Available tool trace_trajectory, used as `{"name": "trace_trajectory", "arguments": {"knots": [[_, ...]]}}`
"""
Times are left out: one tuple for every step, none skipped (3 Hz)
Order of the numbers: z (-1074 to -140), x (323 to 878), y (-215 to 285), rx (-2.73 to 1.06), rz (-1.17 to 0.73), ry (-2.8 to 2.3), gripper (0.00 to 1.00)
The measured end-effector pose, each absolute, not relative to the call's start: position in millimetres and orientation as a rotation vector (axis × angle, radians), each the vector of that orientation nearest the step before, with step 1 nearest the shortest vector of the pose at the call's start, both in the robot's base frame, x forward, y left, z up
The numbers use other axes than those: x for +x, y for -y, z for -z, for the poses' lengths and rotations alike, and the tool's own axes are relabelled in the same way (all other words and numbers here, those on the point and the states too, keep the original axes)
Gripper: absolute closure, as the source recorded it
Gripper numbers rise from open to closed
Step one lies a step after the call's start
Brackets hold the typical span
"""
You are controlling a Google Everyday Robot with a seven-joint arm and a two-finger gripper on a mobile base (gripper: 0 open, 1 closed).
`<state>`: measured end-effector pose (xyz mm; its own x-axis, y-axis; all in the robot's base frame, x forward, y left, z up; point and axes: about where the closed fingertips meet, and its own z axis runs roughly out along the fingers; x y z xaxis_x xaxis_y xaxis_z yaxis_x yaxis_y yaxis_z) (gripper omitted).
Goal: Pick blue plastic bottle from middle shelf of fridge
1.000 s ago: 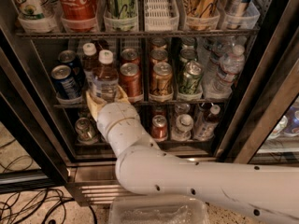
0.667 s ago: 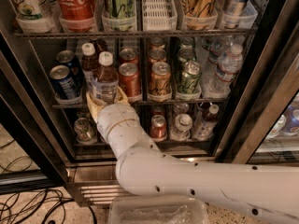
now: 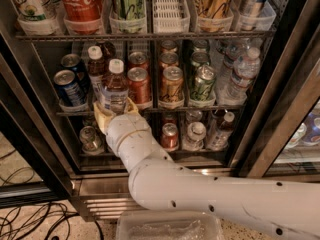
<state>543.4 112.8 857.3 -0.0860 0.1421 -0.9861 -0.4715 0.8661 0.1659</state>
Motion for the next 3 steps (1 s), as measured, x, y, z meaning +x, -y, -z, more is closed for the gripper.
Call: {"name": "trace_trajectory", "arguments": {"knots": [[-844, 529, -119, -0.279, -0.599, -1.641, 1.0], [-830, 516, -124, -0.331, -0.671, -1.717, 1.0], [-826, 505, -128, -0.406, -0.76, -1.759, 1.0]]}}
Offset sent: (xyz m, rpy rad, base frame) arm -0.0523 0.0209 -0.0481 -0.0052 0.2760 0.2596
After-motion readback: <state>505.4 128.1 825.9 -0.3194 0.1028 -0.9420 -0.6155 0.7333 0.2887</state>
